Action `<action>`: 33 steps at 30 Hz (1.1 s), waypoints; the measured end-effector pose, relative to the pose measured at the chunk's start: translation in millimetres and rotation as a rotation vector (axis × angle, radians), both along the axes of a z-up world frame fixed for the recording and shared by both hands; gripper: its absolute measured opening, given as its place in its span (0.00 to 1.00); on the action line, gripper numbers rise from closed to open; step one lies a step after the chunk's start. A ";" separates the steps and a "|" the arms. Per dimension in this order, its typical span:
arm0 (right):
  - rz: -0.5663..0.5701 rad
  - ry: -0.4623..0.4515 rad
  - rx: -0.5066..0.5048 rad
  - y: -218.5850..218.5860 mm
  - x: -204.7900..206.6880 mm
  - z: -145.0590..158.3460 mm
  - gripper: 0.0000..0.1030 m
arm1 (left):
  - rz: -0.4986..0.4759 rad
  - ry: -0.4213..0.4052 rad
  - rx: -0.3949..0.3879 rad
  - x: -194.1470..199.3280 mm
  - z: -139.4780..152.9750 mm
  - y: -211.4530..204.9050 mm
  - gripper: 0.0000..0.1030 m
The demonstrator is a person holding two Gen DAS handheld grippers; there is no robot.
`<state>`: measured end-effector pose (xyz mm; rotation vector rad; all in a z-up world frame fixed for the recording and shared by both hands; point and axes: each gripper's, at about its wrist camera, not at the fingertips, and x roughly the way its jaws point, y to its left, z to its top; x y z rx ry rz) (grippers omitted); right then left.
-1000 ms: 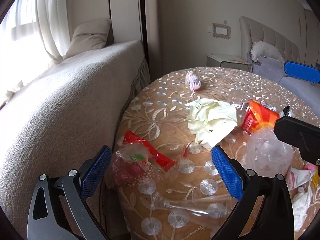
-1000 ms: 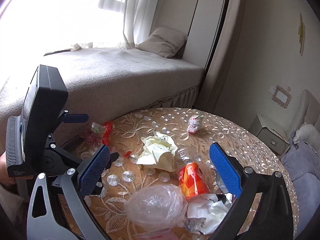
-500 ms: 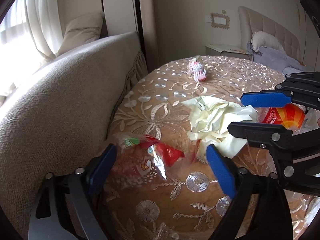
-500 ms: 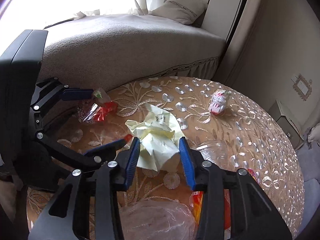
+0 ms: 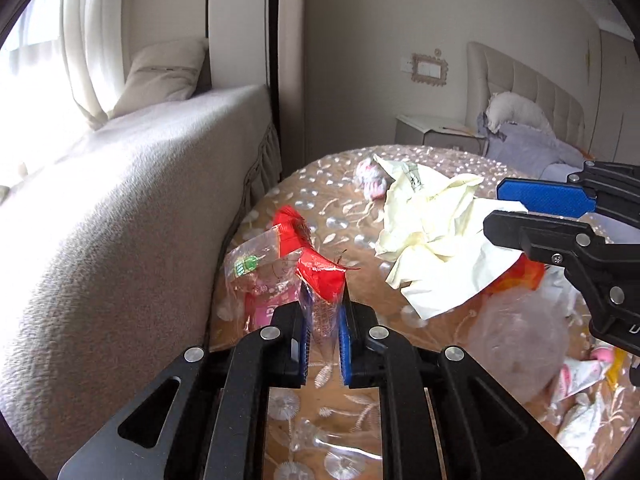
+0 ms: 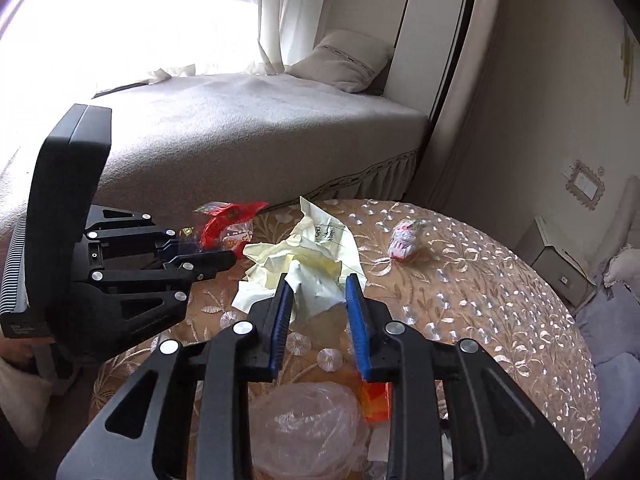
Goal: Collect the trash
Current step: 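Grasp the crumpled yellow paper with the right tool while the left tool grasps the red wrapper, then carry the yellow paper to the white bin and open the right tool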
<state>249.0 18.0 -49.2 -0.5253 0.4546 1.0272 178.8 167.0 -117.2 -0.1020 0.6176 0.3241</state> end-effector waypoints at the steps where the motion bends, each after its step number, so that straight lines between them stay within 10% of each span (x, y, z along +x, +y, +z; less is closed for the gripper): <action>1: -0.009 -0.008 0.012 -8.4 -4.3 4.8 0.28 | -0.018 -0.014 -0.003 -4.8 6.9 -6.2 0.11; 17: -0.323 -0.081 0.121 -207.8 -100.6 42.0 0.28 | -0.506 -0.088 -0.059 -49.9 45.7 -185.4 0.11; 33: -0.790 -0.017 0.141 -382.4 -153.5 5.8 0.28 | -0.919 0.041 0.020 -64.6 4.1 -384.8 0.11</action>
